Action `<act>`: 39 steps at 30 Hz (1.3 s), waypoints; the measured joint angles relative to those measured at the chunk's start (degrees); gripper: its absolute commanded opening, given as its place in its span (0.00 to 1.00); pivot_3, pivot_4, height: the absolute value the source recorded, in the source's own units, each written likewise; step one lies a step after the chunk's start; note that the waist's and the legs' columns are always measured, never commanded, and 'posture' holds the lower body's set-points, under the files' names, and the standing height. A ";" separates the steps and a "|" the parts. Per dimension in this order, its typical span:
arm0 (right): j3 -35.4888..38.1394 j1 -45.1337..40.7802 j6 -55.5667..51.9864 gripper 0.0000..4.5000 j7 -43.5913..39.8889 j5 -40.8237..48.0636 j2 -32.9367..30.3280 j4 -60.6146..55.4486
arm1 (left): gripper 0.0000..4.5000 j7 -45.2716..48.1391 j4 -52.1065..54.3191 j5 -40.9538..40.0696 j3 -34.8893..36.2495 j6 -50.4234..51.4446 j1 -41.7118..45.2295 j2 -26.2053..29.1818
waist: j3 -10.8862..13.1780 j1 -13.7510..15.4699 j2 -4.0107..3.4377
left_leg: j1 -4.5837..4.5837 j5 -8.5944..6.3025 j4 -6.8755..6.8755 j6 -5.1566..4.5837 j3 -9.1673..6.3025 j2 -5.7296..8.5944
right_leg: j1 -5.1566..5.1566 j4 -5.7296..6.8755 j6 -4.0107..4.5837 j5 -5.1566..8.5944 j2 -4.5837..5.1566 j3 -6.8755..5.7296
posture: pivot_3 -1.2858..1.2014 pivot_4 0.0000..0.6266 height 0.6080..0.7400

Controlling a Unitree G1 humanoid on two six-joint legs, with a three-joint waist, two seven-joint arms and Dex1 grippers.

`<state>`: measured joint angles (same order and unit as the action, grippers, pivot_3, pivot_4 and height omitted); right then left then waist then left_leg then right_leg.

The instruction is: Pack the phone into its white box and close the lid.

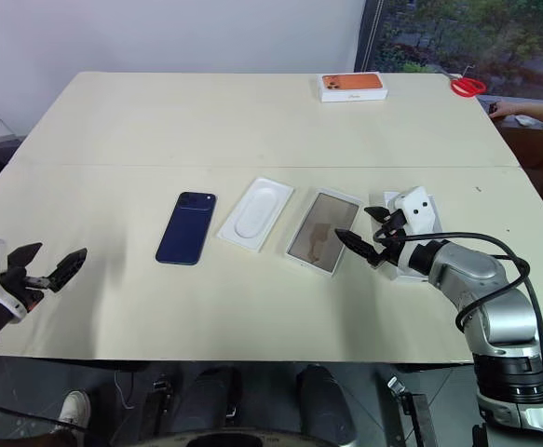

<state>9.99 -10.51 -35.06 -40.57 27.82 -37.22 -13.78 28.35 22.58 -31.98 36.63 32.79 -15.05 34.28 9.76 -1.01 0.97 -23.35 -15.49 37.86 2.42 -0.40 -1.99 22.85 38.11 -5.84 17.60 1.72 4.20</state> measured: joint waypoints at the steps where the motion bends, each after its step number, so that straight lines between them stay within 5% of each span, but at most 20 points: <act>1: -0.39 -0.41 0.00 0.99 -0.16 0.00 0.01 0.02 | 1.00 -0.03 0.30 -0.08 0.00 0.27 -0.07 -0.01 | 0.00 -0.02 0.00 | 0.00 0.00 0.00 0.00 0.00 0.00 | 0.00 0.00 0.00 0.00 0.00 0.00 | 0.52 0.24 0.89; 26: -5.22 -4.91 -2.22 0.99 1.16 0.57 1.42 -4.99 | 1.00 -1.38 1.75 -2.04 -6.95 2.46 6.12 -0.98 | 0.00 0.14 0.00 | 0.00 0.00 0.03 0.00 -0.03 0.02 | -0.02 0.03 -0.01 -0.01 0.00 -0.02 | 0.52 0.24 0.89; 31: -5.62 -5.37 -2.04 0.99 1.45 0.27 2.00 -5.96 | 1.00 -3.19 1.79 -2.27 -14.23 6.77 14.03 -1.22 | 0.00 0.29 0.01 | -0.02 0.00 0.06 0.00 -0.08 0.06 | -0.04 0.01 -0.02 -0.01 0.01 -0.05 | 0.52 0.24 0.89; 39: -6.16 -4.25 -1.51 0.99 2.56 -0.87 1.77 -7.79 | 1.00 -11.79 -6.97 -2.73 -29.82 28.05 42.44 -8.96 | 0.00 -0.08 0.04 | -0.05 -0.02 0.14 -0.03 -0.16 0.11 | -0.04 0.06 -0.09 0.00 -0.04 -0.10 | 0.52 0.24 0.89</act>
<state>3.83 -14.75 -36.57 -38.01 26.95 -35.46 -21.57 16.56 15.61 -34.71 6.81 60.83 27.39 25.31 9.76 -1.09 1.01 -23.40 -15.51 38.01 2.38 -0.57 -1.88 22.82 38.17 -5.93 17.60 1.68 4.09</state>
